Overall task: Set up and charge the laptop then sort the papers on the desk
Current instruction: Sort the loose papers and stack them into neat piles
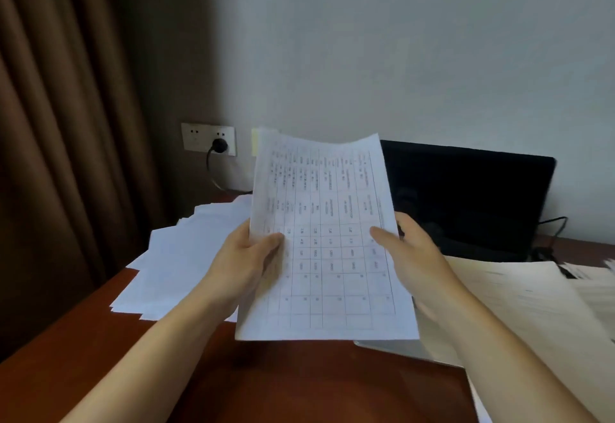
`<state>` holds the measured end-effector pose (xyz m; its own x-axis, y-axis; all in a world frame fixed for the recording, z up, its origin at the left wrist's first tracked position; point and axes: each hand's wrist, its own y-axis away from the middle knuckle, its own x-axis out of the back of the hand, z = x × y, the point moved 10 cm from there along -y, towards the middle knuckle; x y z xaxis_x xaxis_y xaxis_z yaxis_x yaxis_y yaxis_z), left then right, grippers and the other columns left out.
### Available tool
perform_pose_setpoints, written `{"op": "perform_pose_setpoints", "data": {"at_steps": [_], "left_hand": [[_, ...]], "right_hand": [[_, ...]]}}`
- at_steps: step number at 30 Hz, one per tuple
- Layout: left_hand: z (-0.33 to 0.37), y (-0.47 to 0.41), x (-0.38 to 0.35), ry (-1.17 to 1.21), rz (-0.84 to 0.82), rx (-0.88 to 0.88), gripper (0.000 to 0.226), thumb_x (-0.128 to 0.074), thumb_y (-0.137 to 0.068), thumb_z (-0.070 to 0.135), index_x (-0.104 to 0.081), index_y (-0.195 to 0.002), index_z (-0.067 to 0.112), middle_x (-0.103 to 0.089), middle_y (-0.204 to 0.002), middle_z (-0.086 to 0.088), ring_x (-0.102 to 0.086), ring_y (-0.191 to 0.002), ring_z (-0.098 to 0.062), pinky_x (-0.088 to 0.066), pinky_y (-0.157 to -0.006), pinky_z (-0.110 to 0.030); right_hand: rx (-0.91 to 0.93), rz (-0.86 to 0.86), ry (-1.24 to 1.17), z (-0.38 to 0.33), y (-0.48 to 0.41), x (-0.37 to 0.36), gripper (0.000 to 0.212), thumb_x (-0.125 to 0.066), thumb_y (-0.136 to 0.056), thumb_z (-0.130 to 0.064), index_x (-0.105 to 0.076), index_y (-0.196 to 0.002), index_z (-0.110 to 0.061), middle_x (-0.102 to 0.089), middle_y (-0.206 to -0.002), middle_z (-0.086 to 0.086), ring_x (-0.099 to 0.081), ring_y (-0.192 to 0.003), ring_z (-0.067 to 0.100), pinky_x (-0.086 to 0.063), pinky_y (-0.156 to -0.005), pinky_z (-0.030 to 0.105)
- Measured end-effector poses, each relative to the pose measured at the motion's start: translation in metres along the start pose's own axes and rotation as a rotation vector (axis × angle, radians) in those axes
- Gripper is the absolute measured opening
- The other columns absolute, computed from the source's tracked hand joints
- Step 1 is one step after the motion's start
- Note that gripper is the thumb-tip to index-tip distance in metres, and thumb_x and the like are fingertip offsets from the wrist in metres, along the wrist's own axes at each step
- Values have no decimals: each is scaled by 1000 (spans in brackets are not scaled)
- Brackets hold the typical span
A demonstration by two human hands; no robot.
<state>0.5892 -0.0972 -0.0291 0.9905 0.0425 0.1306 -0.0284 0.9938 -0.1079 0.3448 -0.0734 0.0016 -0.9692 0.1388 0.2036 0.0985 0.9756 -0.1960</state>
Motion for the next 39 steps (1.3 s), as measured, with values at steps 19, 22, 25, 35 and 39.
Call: {"op": "perform_pose_setpoints", "data": {"at_steps": [19,22,25,35,39], "left_hand": [[1,40,-247,-623,-375,-143,28,-54,-103,25,-74,-85,19,-73,-80,4,-68,-63,-10,-49,-55,-17],[1,42,-259,-721,-394,-170,22,-55,-103,28,-73,-91,24,-68,-86,12,-65,-61,-8,-42,-47,-10],[3,38,-261,-796,-369,-187,19,-57,-102,32,-74,-96,26,-67,-91,12,-66,-67,-9,-41,-47,-10],[7,38,-267,-934,-317,-260,20,-60,-98,42,-73,-89,30,-67,-86,16,-65,-69,-7,-56,-61,-24],[7,37,-271,-966,-294,-283,21,-60,-97,45,-72,-88,31,-67,-85,15,-65,-70,-5,-61,-67,-28]], "right_hand": [[-116,278,571,90,68,261,28,-48,-99,-15,-65,-120,-19,-69,-122,-7,-56,-50,6,-43,-44,24],[-92,291,681,96,65,269,24,-50,-98,-17,-65,-117,-20,-66,-128,-9,-61,-54,8,-44,-44,21],[-90,337,830,96,65,276,20,-55,-97,-25,-58,-117,-24,-67,-124,-9,-64,-61,9,-51,-49,23],[-132,395,1071,104,76,288,27,-60,-95,-36,-60,-119,-23,-72,-105,-4,-62,-63,12,-57,-60,31],[-126,409,1115,104,78,290,24,-58,-96,-36,-61,-117,-23,-72,-100,-5,-60,-61,10,-55,-58,27]]}}
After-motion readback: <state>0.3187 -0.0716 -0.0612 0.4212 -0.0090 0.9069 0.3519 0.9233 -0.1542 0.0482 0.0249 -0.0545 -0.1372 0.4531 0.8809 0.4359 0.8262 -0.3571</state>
